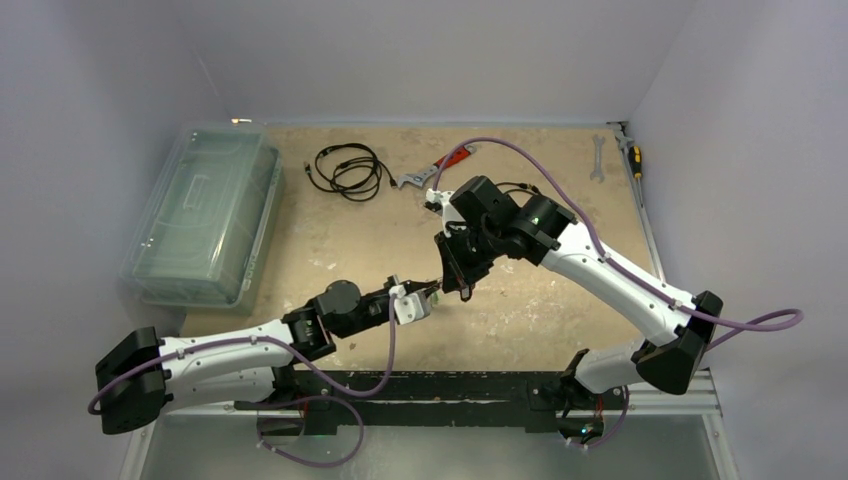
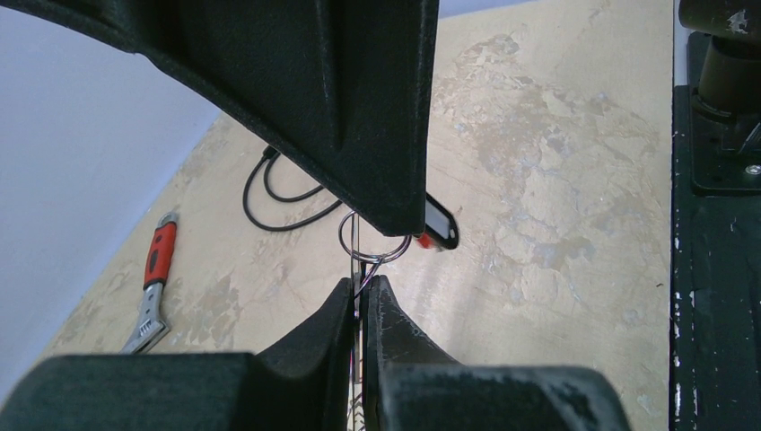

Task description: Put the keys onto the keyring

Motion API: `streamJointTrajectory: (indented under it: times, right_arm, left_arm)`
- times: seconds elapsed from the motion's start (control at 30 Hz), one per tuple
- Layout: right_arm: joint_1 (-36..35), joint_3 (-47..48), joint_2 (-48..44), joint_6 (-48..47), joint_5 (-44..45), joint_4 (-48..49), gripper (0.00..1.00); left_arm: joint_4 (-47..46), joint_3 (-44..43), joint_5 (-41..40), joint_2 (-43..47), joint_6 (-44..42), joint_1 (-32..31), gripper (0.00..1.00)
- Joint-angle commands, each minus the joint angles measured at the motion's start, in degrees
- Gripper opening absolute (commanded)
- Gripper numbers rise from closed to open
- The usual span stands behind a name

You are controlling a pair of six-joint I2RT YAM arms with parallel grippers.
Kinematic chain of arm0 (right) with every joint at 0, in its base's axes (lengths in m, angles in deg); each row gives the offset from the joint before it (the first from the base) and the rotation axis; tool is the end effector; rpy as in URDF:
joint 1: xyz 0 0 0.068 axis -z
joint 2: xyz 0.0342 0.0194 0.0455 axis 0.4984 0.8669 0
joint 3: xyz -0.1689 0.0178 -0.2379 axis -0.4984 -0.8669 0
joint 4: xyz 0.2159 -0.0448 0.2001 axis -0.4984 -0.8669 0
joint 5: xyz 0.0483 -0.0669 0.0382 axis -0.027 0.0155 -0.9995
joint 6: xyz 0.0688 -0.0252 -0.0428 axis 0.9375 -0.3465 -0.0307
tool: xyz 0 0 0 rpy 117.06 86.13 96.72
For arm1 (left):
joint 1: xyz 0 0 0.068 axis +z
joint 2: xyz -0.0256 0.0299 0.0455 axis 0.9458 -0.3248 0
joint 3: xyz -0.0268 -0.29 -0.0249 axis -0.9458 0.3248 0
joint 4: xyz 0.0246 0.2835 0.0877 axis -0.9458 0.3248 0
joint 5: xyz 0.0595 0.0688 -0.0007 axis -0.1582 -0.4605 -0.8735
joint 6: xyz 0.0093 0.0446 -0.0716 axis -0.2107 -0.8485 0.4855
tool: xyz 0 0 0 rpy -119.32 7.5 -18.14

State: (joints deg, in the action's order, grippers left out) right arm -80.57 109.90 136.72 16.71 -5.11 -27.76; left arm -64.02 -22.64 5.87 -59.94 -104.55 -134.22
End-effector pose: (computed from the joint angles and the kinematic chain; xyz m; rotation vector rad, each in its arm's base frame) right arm 0.1933 0.2658 0.3556 -0.8211 2.5817 0.7578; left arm 0.1237 -0.2489 0.2421 1.1149 1.2102 -0.5913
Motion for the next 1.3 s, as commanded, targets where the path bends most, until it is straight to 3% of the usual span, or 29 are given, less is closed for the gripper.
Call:
streamJointTrajectory:
  times: [0.0, 0.43, 0.67, 0.8, 0.97, 1.27]
  right_arm:
    - [-0.39, 0.86, -0.98, 0.45, -2.39, 0.36, 0.00]
    - [-0.39, 2.50, -3.18, 3.75, 5.73, 6.17, 0.62]
    - [-0.39, -4.09, -10.15, 5.96, 16.53, 12.39, 0.64]
    - [-0.39, -11.65, -17.93, 7.72, 19.50, 23.12, 0.63]
    - [-0.39, -19.17, -24.82, 8.09, 20.95, 33.41, 0.58]
    - [-0.48, -23.75, -24.70, 8.60, 18.83, 38.80, 0.46]
  left_arm:
    - [-4.44, -0.42, -0.27, -0.72, 0.96, 0.42, 0.00]
    - [-12.44, 0.29, -7.04, -4.13, 17.07, 0.42, 0.00]
    - [-14.89, -0.92, -9.39, -4.79, 24.26, 0.42, 0.00]
    - [-13.65, -3.10, -11.10, -5.47, 27.71, 0.42, 0.00]
    - [-13.05, -5.44, -11.61, -6.64, 32.02, 0.42, 0.00]
    - [-12.90, -7.21, -11.85, -7.23, 38.01, 0.42, 0.00]
